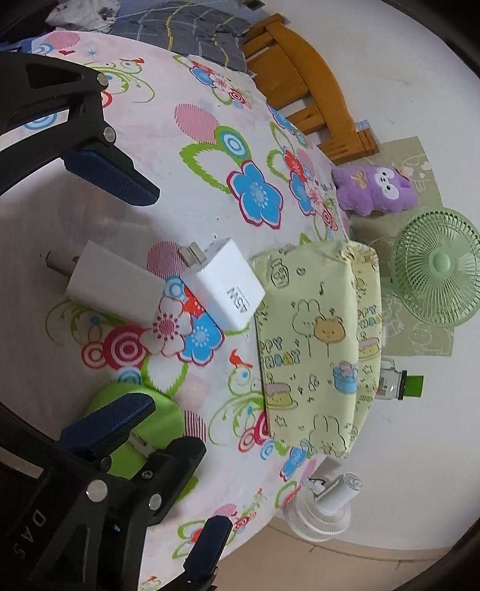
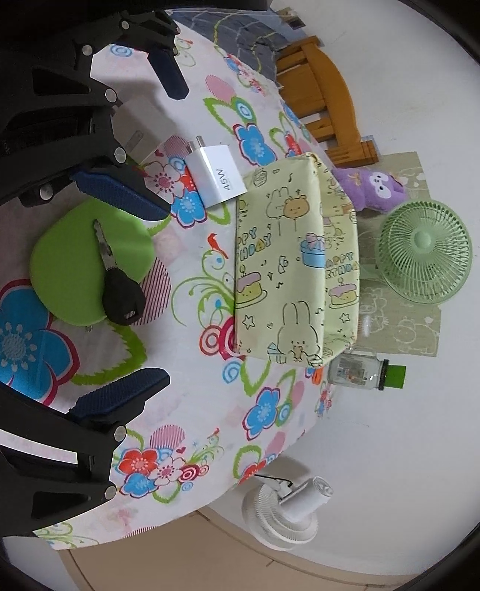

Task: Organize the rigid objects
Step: 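Grasp the white charger with the left gripper while the right gripper grasps the green key fob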

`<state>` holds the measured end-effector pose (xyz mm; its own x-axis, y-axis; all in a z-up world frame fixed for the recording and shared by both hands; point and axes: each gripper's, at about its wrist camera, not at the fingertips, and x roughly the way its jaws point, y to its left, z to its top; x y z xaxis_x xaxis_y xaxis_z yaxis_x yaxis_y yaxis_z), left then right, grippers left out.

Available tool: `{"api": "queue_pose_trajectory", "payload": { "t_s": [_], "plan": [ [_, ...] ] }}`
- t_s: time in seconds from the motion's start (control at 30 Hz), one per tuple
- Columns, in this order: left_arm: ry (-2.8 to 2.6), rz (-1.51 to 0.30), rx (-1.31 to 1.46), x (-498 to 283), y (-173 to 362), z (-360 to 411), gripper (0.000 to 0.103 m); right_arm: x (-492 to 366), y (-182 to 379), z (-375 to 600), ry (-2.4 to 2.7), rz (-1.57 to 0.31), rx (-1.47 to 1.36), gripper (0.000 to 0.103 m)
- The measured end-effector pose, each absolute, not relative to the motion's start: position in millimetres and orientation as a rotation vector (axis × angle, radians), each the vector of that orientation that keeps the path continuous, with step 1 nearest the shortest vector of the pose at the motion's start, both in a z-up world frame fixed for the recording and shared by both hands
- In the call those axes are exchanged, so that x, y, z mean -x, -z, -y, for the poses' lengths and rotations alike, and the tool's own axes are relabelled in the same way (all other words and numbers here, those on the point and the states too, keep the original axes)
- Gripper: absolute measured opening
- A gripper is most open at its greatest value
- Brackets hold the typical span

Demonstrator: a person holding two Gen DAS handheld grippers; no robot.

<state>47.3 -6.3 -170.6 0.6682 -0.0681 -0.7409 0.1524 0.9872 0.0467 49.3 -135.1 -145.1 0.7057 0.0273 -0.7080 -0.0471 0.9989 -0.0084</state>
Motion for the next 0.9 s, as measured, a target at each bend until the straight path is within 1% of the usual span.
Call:
{"api": "queue_pose_trajectory", "payload": {
  "t_s": [0.13, 0.27, 0.3, 0.43, 0.47, 0.5, 0.53, 0.57, 0.6, 0.63, 0.67, 0.7, 0.8, 0.9],
  "plan": [
    [0.11, -0.847, -0.092, -50, 176, -3, 0.102, -51, 149, 132, -0.046, -0.796, 0.029, 0.084],
    [0.098, -0.871, -0.083, -53, 184, -9, 0.098, -54, 156, 130, -0.044, -0.815, 0.031, 0.083],
    [0.097, -0.877, -0.078, -54, 186, -10, 0.092, -54, 158, 129, -0.044, -0.82, 0.029, 0.082],
    [0.123, -0.891, -0.048, -54, 189, -11, 0.079, -56, 163, 131, -0.045, -0.84, 0.007, 0.081],
    [0.127, -0.889, -0.044, -53, 189, -10, 0.071, -56, 163, 131, -0.043, -0.842, 0.002, 0.081],
    [0.128, -0.885, -0.046, -52, 188, -9, 0.061, -56, 163, 132, -0.038, -0.842, 0.0, 0.081],
    [0.137, -0.883, -0.049, -51, 187, -6, 0.057, -57, 163, 132, -0.035, -0.842, 0.0, 0.081],
    [0.146, -0.881, -0.051, -50, 186, -4, 0.047, -57, 164, 133, -0.035, -0.844, 0.0, 0.081],
    [0.148, -0.879, -0.057, -48, 186, -1, 0.041, -56, 164, 133, -0.033, -0.845, -0.002, 0.081],
    [0.147, -0.873, -0.066, -47, 186, 2, 0.038, -56, 165, 133, -0.031, -0.847, -0.002, 0.081],
    [0.145, -0.869, -0.075, -45, 185, 6, 0.033, -56, 166, 134, -0.031, -0.851, -0.004, 0.081],
    [0.141, -0.865, -0.086, -44, 185, 9, 0.03, -55, 167, 135, -0.031, -0.854, -0.008, 0.081],
    [0.132, -0.852, -0.116, -42, 185, 16, 0.026, -55, 169, 138, -0.027, -0.862, -0.019, 0.081],
    [0.132, -0.853, -0.146, -43, 184, 21, 0.026, -56, 172, 142, -0.029, -0.871, -0.039, 0.08]
  ]
}}
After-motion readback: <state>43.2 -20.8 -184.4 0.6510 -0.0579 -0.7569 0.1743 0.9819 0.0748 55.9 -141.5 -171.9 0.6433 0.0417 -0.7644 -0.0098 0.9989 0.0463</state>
